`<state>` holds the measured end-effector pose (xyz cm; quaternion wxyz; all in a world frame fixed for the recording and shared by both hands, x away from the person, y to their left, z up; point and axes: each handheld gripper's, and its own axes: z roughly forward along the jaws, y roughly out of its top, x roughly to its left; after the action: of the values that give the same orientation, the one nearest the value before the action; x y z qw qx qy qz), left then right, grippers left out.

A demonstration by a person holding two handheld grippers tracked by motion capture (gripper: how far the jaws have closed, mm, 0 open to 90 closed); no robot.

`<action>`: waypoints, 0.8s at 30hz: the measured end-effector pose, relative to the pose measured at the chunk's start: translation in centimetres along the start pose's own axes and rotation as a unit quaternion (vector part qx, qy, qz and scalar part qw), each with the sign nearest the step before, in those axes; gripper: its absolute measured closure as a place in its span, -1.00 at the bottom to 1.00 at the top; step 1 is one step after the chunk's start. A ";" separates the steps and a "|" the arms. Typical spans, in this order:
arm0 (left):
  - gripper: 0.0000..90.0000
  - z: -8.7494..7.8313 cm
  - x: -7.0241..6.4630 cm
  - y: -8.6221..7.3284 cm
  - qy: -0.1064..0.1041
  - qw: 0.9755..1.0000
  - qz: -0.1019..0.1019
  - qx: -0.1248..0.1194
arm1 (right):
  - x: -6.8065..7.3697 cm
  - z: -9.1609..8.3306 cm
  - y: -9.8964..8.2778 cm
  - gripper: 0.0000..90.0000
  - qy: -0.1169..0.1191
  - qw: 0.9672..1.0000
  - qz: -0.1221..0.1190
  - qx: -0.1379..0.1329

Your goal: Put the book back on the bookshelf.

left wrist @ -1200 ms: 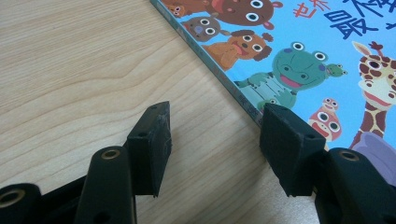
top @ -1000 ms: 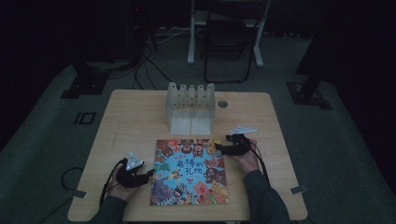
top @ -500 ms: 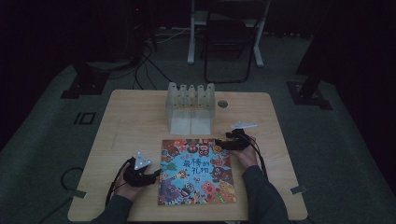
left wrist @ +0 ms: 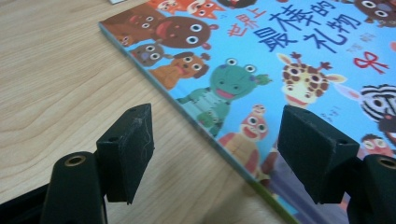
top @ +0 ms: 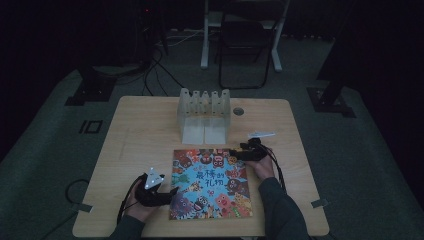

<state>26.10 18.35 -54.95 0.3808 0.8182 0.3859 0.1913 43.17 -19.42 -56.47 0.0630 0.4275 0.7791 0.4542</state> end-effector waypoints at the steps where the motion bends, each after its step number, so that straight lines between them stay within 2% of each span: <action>1: -0.40 -0.1 -0.2 0.0 -0.001 1.000 0.002 -0.001 | 0.0 0.0 0.0 -0.40 0.000 1.000 -0.001 0.001; 10: -0.48 -0.2 -2.1 0.3 -0.014 1.000 0.024 -0.006 | -0.2 -0.2 0.0 -0.37 0.005 1.000 0.009 -0.002; 13: -0.48 -0.3 -2.6 0.4 -0.026 0.999 0.028 -0.008 | -0.2 -0.4 0.1 -0.35 0.009 1.000 0.013 -0.008; 18: -0.48 -0.5 -3.3 0.5 -0.031 0.999 0.033 -0.015 | -0.2 -0.3 0.0 -0.28 -0.001 1.000 0.002 -0.002; 24: -0.48 -0.7 -3.5 0.5 -0.032 0.999 0.033 -0.019 | -0.1 -0.3 -0.2 -0.27 -0.007 1.000 0.000 0.002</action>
<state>23.72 15.79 -54.22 0.4017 0.8290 0.3425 0.1849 42.96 -19.76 -56.51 0.0675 0.4303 0.7798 0.4496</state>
